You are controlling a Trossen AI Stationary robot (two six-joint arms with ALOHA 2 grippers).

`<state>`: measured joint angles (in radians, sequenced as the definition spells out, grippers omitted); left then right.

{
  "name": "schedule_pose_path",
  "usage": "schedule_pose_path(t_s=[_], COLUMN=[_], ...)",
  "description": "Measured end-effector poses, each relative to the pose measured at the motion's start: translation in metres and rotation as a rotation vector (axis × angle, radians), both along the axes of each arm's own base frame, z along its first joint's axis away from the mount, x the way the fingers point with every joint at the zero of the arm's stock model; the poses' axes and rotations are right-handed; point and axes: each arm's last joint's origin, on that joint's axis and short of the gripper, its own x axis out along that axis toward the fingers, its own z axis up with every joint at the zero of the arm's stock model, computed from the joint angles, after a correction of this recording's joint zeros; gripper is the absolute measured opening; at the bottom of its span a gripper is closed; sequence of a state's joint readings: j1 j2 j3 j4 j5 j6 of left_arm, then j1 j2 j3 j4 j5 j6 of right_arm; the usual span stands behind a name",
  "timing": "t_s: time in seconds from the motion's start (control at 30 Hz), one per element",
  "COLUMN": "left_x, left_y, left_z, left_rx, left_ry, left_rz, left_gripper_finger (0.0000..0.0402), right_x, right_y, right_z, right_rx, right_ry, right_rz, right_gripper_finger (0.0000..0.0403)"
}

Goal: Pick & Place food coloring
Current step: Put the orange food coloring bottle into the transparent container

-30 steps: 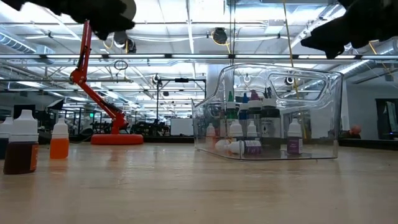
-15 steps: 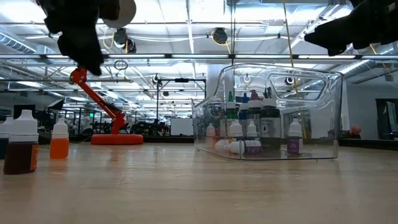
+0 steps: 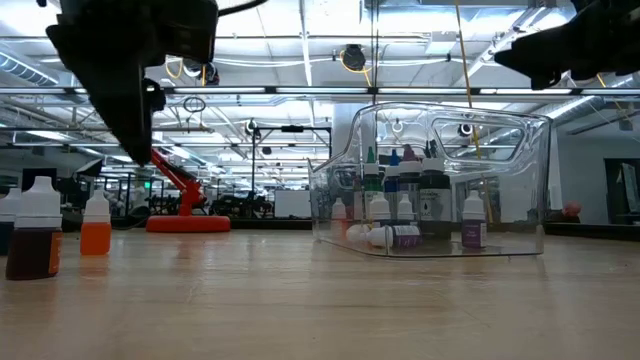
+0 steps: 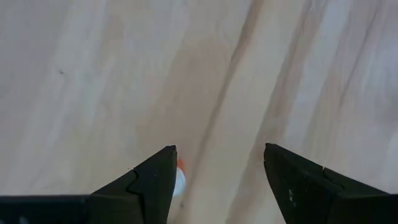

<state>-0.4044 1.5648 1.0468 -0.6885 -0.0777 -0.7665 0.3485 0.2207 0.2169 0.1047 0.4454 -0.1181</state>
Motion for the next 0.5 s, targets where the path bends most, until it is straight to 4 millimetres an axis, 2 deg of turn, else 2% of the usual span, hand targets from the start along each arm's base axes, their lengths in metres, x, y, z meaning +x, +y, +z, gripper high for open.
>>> schedule_pose_path(t_s=[0.27, 0.5], left_x=[-0.002, -0.014], left_y=[0.004, 0.011], left_z=[-0.002, -0.012], left_rx=[-0.055, -0.017], left_ry=[0.065, 0.171], left_rz=[0.079, 0.184], left_gripper_finger=[0.0241, 0.0241], right_x=[0.0, 0.0], right_y=[0.0, 0.0], right_z=[-0.001, -0.005], right_rx=[-0.004, -0.007], right_ry=[0.011, 0.021], right_rz=[0.0, 0.001], right_gripper_finger=[0.016, 0.016])
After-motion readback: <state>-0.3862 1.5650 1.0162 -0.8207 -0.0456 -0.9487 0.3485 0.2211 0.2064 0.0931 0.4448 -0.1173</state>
